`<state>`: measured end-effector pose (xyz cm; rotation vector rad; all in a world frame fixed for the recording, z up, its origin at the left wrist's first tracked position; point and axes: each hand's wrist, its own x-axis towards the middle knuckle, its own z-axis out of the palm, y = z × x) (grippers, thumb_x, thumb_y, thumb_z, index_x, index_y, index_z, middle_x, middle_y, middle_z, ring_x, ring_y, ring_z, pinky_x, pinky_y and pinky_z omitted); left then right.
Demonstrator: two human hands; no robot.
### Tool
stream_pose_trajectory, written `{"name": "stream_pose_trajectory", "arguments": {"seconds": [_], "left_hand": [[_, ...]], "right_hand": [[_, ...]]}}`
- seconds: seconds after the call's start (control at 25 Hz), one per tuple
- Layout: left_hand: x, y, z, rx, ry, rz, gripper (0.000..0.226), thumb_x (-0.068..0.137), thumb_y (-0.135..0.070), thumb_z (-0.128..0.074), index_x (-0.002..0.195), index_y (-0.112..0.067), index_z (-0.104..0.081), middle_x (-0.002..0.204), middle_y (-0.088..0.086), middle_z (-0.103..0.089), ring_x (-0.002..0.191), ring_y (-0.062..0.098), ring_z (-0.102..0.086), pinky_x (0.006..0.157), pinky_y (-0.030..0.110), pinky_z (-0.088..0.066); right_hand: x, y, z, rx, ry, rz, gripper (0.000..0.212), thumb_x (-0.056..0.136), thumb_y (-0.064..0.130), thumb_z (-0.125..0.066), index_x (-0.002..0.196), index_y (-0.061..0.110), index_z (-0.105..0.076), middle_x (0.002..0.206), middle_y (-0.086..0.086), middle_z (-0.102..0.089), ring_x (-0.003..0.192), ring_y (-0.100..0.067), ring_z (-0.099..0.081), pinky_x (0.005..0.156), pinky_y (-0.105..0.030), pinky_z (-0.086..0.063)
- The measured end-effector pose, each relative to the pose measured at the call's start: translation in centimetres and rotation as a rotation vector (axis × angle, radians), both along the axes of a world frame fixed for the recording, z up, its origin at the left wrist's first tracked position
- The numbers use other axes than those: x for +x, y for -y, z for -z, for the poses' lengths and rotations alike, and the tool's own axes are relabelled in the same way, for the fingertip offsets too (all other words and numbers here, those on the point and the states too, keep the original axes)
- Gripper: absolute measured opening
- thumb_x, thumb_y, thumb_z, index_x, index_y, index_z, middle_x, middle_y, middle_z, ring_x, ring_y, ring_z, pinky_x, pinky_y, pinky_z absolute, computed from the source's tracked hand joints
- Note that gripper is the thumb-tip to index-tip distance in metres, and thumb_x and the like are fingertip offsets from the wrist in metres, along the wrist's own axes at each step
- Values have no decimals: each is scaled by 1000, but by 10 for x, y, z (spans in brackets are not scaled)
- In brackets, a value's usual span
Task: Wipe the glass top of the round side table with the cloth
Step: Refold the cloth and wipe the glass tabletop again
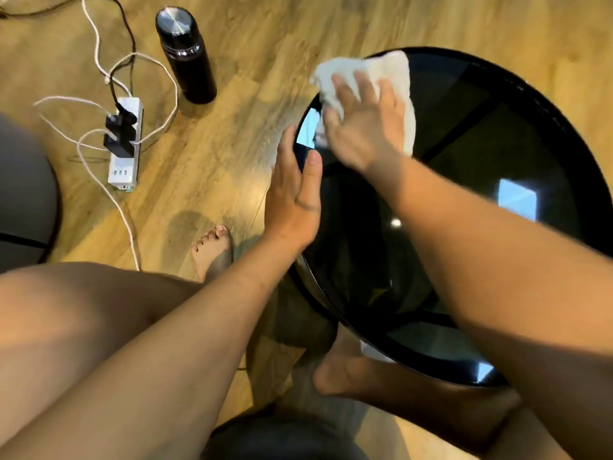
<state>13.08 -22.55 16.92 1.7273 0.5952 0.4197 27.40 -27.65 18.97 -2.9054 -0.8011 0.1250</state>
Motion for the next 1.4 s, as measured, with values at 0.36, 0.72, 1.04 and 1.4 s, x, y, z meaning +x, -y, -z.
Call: {"name": "stream_pose_trajectory", "arguments": {"seconds": [0.36,0.72,1.04,1.4], "left_hand": [[22,-3,0,-78,-4,-59,72,89,-64,-18,153,-31,-17,160,-3,-27,140,9,-31,103,21,-22],[27,-7,17,-253,140,-46,78,86,-63,-28,152,-22,-21,160,1,-27,117,-26,-29,113,25,-23],[15,-2,1,-43,170,-208,63,95,-47,-35,148,-14,-29,152,4,-37,133,-5,-34,111,19,-30],[10,0,-15,643,-90,252,61,96,-49,-25,148,-18,-33,162,11,-23,151,25,-10,119,53,5]], "right_hand": [[-210,194,-14,0,17,-262,44,98,49,-36,137,35,-51,135,-4,-52,102,-33,-49,81,-44,-39],[18,-16,9,109,266,-35,42,101,47,-28,133,26,-49,133,-13,-52,119,-38,-44,92,-47,-35],[-39,-17,3,83,329,-211,23,91,34,-54,106,21,-65,99,-4,-67,95,-27,-61,75,-36,-43],[-219,243,-20,96,-126,-319,38,85,44,-59,119,29,-52,102,6,-52,90,-23,-52,78,-37,-37]]}}
